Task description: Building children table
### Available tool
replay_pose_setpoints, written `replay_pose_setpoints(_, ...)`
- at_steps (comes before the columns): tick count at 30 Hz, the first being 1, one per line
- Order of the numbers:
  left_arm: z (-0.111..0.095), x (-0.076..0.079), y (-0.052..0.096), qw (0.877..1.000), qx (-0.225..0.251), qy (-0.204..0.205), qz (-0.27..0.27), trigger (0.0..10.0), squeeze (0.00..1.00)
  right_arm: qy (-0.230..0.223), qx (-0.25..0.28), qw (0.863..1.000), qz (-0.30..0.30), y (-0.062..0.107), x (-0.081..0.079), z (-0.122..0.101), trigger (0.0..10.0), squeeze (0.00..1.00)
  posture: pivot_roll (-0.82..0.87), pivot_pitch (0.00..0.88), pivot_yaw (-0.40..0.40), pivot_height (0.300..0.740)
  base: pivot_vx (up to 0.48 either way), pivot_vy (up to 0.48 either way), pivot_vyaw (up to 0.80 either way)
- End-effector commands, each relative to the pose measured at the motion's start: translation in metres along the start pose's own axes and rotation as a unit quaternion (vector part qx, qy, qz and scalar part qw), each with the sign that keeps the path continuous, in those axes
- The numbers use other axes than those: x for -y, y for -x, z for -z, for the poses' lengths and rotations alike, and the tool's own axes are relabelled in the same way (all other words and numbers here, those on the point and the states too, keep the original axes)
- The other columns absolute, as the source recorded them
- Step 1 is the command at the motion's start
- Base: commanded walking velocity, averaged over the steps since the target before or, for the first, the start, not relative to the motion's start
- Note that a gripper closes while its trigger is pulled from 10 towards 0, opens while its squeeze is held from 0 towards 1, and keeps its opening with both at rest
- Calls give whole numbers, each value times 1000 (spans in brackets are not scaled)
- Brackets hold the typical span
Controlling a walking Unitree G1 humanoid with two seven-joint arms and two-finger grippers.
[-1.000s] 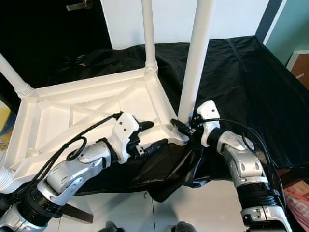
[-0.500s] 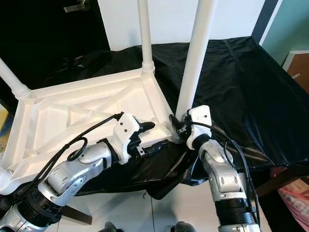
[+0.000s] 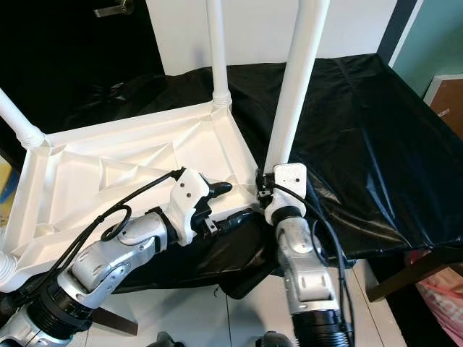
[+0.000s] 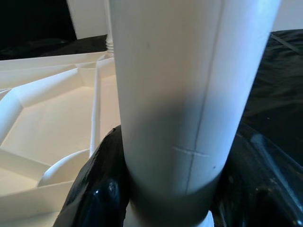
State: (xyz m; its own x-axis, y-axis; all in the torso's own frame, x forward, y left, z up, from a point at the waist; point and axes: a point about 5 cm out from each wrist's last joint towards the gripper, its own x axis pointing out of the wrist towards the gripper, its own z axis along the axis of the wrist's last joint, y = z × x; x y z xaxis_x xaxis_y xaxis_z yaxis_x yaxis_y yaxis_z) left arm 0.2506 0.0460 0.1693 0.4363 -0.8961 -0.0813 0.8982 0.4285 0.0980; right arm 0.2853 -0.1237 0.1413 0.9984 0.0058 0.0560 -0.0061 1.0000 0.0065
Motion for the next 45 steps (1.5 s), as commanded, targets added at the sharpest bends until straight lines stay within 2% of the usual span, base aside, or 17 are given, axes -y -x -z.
replay_pose_setpoints(1, 3, 12, 2, 995, -8, 2, 97, 10000, 0, -3, -50, 998, 27, 6, 1, 19, 10000, 0, -120, 80, 32, 740, 0, 0, 0)
replay_pose_setpoints(15, 3, 14, 1, 995, -8, 1, 102, 10000, 0, -9, -37, 999, 17, 8, -4, 11, 10000, 0, -133, 69, 34, 740, 0, 0, 0)
replay_pose_setpoints(16, 4, 14, 1, 995, -8, 1, 103, 10000, 0, -10, -31, 999, 12, 8, -4, 9, 10000, 1000, -134, 69, 34, 740, 0, 0, 0)
replay_pose_setpoints(23, 3, 14, 0, 995, -8, 0, 102, 10000, 0, -12, -7, 1000, -5, 8, -1, 1, 10000, 1000, -134, 67, 33, 740, 0, 0, 0)
replay_pose_setpoints(27, 5, 15, 1, 995, -10, 1, 103, 10000, 0, 6, 2, 999, -39, 9, 9, 1, 10000, 1000, -132, 68, 33, 740, 0, 0, 0)
replay_pose_setpoints(31, 5, 15, 1, 995, -11, 1, 102, 10000, 0, 6, 6, 998, -62, 11, 13, 1, 10000, 1000, -132, 68, 32, 740, 0, 0, 0)
replay_pose_setpoints(32, 5, 14, 1, 995, -11, 1, 101, 10000, 0, 7, 8, 997, -82, 11, 14, 1, 10000, 961, -133, 68, 32, 740, 0, 0, 0)
replay_pose_setpoints(33, 5, 14, 1, 995, -11, 0, 101, 10000, 0, 12, 11, 995, -98, 11, 16, 1, 10000, 0, -136, 67, 32, 740, 0, 0, 0)
replay_pose_setpoints(36, 5, 14, 1, 995, -10, 1, 100, 10000, 0, 14, 13, 992, -128, 11, 18, 1, 10000, 0, -136, 67, 33, 740, 0, 0, 0)
replay_pose_setpoints(39, 4, 12, 0, 995, -10, -2, 99, 10000, 0, 22, 15, 981, -192, 7, 23, -3, 10000, 0, -139, 63, 35, 740, 0, 0, 0)
replay_pose_setpoints(40, 4, 12, 0, 995, -10, -2, 99, 10000, 0, 22, 15, 981, -192, 7, 23, -3, 10000, 0, -139, 63, 35, 740, 0, 0, 0)
replay_pose_setpoints(41, 4, 11, -1, 995, -10, -3, 99, 10000, 0, 30, 15, 972, -230, 4, 24, -5, 10000, 0, -140, 62, 38, 740, 0, 0, 0)
replay_pose_setpoints(42, 4, 11, -1, 995, -10, -3, 99, 10000, 0, 30, 15, 972, -230, 4, 24, -5, 10000, 0, -140, 62, 38, 740, 0, 0, 0)
replay_pose_setpoints(43, 4, 11, -1, 995, -10, -5, 99, 10000, 0, 34, 11, 963, -266, 2, 25, -6, 10000, 0, -139, 61, 38, 740, 0, 0, 0)
replay_pose_setpoints(45, 4, 10, -1, 995, -10, -6, 98, 10000, 0, 35, 8, 959, -282, 1, 25, -6, 10000, 0, -139, 61, 38, 740, 0, 0, 0)
